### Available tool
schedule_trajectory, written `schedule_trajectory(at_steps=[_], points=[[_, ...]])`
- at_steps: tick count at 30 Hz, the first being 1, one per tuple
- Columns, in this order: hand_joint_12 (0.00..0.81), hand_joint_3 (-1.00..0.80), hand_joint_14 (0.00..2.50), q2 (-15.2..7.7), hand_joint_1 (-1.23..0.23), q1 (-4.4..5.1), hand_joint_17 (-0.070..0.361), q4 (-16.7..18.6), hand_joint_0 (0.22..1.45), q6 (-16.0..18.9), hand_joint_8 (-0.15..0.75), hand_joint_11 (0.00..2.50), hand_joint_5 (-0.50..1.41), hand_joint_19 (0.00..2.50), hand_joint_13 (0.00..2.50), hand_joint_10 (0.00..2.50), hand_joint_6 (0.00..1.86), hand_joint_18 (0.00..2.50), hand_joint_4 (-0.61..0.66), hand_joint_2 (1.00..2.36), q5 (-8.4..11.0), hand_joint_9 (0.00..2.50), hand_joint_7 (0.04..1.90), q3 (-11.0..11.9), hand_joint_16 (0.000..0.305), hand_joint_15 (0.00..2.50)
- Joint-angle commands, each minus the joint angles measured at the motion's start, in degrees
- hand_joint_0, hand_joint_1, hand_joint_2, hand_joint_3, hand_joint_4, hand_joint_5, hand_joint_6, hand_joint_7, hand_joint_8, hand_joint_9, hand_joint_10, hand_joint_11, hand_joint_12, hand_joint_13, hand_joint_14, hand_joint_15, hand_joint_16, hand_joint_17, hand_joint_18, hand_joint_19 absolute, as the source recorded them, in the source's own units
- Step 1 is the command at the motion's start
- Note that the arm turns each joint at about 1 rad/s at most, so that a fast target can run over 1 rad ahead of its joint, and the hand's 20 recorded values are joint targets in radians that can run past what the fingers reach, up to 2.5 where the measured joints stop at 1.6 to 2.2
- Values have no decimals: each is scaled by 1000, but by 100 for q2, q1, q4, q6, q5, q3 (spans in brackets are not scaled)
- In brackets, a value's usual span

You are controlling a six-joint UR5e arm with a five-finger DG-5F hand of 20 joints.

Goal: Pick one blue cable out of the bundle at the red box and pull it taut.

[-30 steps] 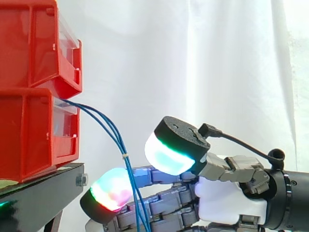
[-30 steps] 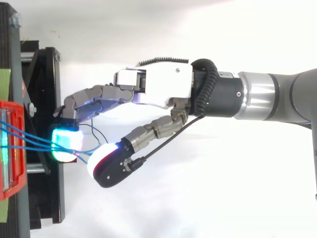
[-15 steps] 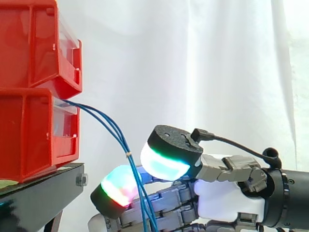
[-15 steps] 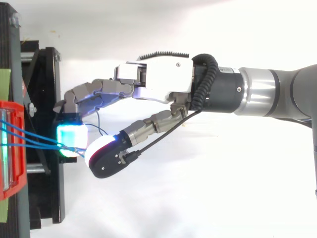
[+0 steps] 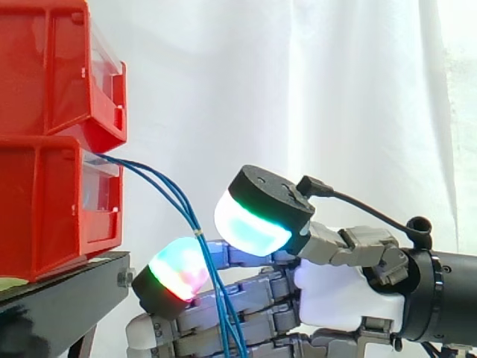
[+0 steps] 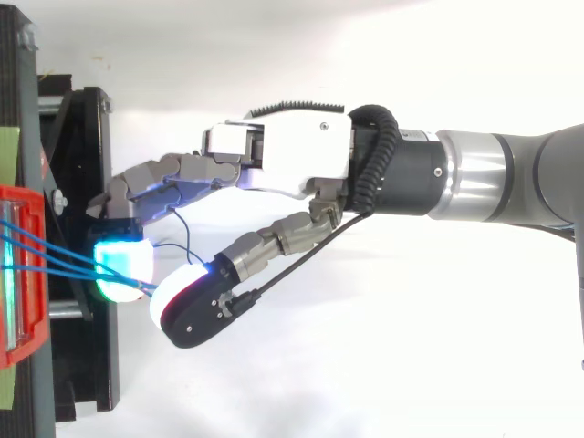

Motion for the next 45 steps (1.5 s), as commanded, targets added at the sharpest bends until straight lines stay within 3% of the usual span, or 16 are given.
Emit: schedule_trajectory(at_steps=[1,7,15,20,29,32,35,45], points=[[339,-500,6,0,-677,3,109,-46,564,0,322,163,-96,255,312,6,510,338,267,1000,0,552,1269,66,49,131],[339,-500,5,0,-710,21,108,-143,576,-44,319,163,-100,255,317,3,518,338,262,1000,9,551,1263,163,48,129],[340,-500,4,-9,-715,91,109,-99,575,-132,318,169,-104,261,320,4,522,345,273,1000,167,547,1243,163,48,133],[341,-500,5,-53,-709,135,109,218,571,-159,318,163,-104,266,320,4,517,346,266,1000,352,544,1252,163,49,136],[339,-497,4,-62,-701,135,109,455,574,-159,318,164,-104,261,322,4,516,348,277,1000,422,545,1253,163,48,137],[338,-484,4,-211,-698,118,108,543,582,-123,317,162,-103,262,325,4,518,348,272,1001,431,545,1250,172,48,139],[337,-471,4,-220,-695,126,108,622,588,-71,317,168,-103,260,325,4,520,348,268,1002,422,545,1247,163,48,136],[334,-429,6,-220,-677,91,107,420,605,-71,316,165,-103,263,332,4,528,357,266,1004,413,552,1237,154,48,138]])
